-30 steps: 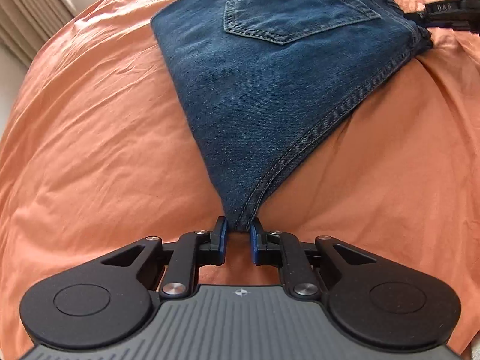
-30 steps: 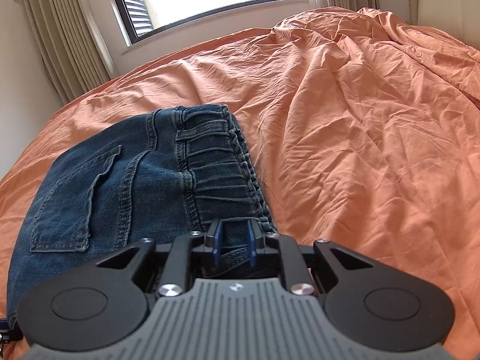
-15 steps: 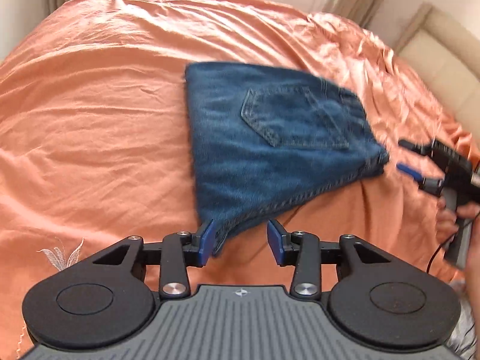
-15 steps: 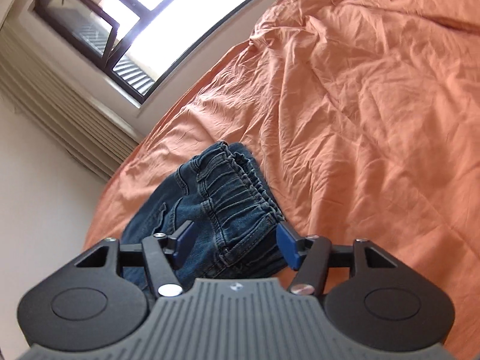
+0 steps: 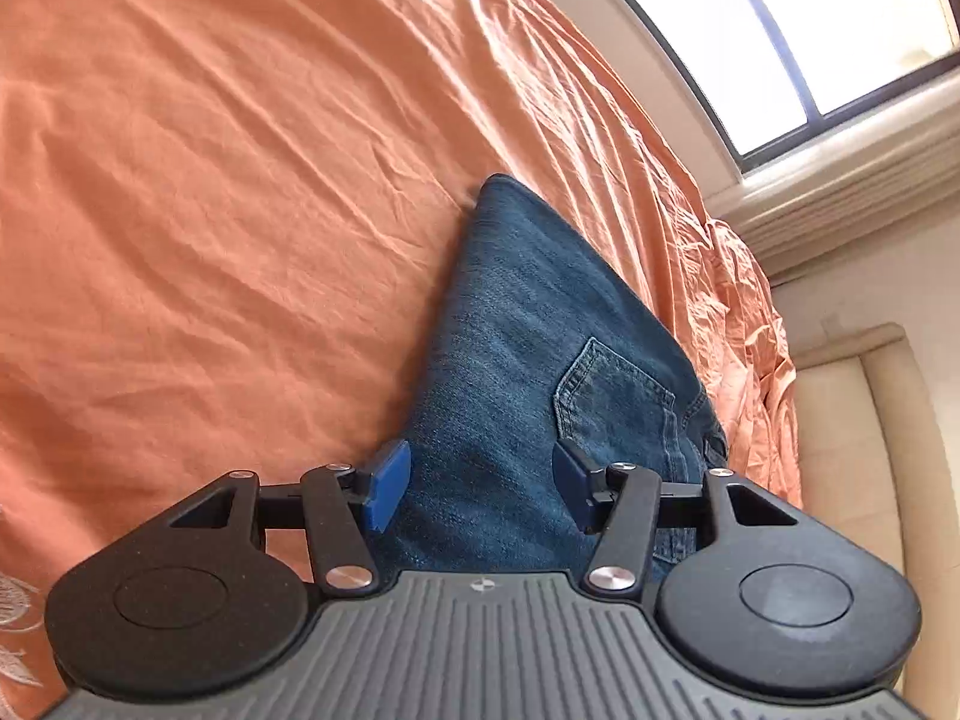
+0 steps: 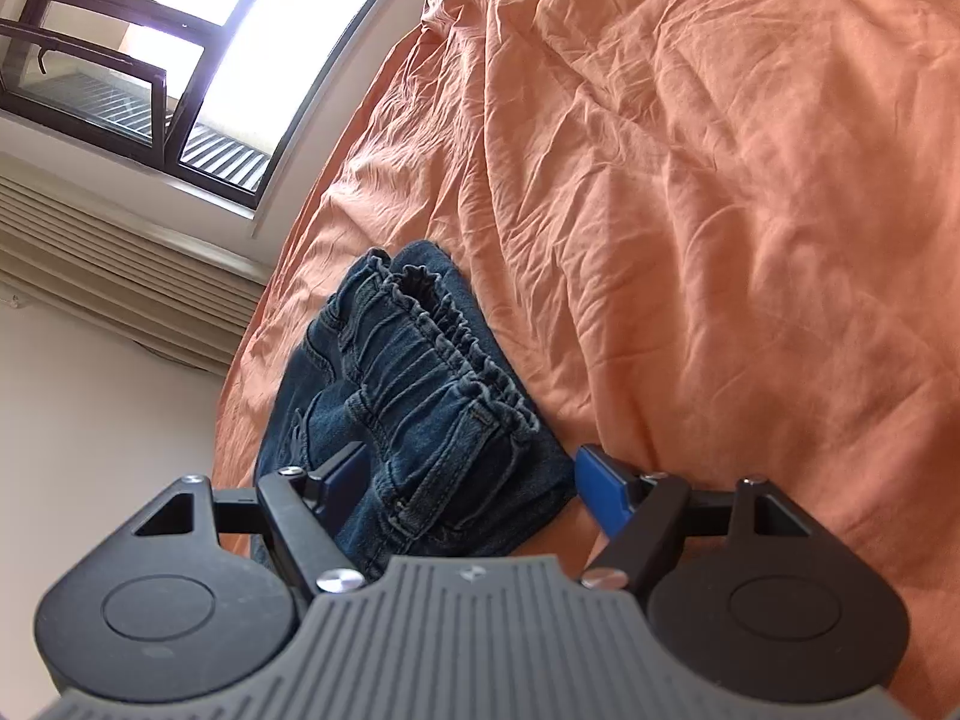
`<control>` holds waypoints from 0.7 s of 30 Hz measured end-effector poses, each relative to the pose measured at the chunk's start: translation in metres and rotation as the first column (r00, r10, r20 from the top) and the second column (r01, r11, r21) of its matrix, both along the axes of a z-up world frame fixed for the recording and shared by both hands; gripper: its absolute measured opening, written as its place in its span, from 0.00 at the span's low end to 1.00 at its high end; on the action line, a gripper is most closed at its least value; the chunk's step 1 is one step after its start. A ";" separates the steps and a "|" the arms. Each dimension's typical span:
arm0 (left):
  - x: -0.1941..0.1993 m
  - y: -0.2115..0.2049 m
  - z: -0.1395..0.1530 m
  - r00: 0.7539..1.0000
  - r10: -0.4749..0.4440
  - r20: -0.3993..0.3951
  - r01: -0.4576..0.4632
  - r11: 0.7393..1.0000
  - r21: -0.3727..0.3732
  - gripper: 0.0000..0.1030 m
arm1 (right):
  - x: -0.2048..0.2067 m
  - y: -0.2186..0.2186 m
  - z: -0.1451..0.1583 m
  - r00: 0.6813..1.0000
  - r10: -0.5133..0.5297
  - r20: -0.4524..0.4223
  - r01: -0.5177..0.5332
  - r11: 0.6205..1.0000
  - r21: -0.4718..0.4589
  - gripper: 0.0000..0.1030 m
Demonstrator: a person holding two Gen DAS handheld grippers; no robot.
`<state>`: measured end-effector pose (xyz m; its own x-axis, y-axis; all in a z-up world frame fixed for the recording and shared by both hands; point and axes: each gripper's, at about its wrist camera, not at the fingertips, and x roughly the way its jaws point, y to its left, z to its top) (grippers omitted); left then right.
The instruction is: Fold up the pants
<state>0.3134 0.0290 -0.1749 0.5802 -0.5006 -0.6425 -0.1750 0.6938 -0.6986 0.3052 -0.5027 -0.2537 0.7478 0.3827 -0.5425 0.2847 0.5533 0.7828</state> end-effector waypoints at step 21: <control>0.062 -0.020 -0.035 0.992 -0.127 0.012 0.126 0.991 0.048 0.27 | 0.041 -0.001 -0.023 0.994 0.073 0.076 -0.076 0.997 0.035 0.38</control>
